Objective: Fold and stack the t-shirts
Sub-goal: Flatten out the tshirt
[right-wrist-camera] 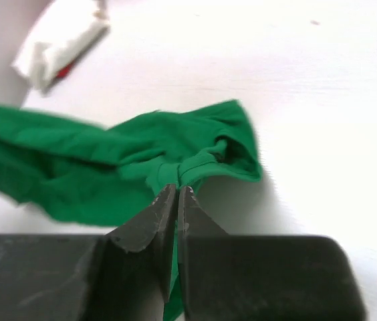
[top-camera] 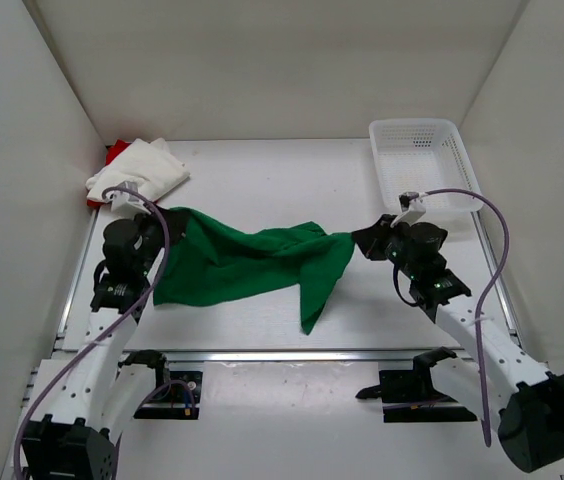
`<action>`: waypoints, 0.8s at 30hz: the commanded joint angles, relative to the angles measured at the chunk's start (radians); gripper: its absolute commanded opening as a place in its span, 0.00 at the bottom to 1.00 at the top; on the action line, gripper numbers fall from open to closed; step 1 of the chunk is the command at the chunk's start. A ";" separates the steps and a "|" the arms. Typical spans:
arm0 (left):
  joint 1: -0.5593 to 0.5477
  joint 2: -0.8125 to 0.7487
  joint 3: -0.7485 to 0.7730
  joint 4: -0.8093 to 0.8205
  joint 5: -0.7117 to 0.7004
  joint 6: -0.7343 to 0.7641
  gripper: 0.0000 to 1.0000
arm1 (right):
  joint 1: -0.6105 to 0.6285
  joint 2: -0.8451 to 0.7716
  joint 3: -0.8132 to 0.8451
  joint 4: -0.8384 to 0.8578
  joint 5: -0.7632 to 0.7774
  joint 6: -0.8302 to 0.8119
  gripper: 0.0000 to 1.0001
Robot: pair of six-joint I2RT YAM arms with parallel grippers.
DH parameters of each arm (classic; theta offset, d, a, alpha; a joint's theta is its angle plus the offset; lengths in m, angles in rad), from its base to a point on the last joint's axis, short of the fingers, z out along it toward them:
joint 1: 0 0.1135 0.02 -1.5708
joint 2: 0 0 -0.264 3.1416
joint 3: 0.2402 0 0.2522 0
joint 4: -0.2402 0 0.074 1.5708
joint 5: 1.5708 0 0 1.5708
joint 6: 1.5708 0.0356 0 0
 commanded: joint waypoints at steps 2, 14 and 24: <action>0.018 0.121 0.013 -0.025 -0.013 0.031 0.00 | -0.050 0.115 0.006 0.017 -0.015 0.011 0.00; 0.023 0.876 0.524 0.036 -0.072 0.037 0.00 | -0.186 0.758 0.599 0.046 -0.022 -0.074 0.00; 0.062 0.814 0.358 0.139 0.020 -0.051 0.80 | -0.093 0.650 0.619 -0.047 -0.039 -0.092 0.00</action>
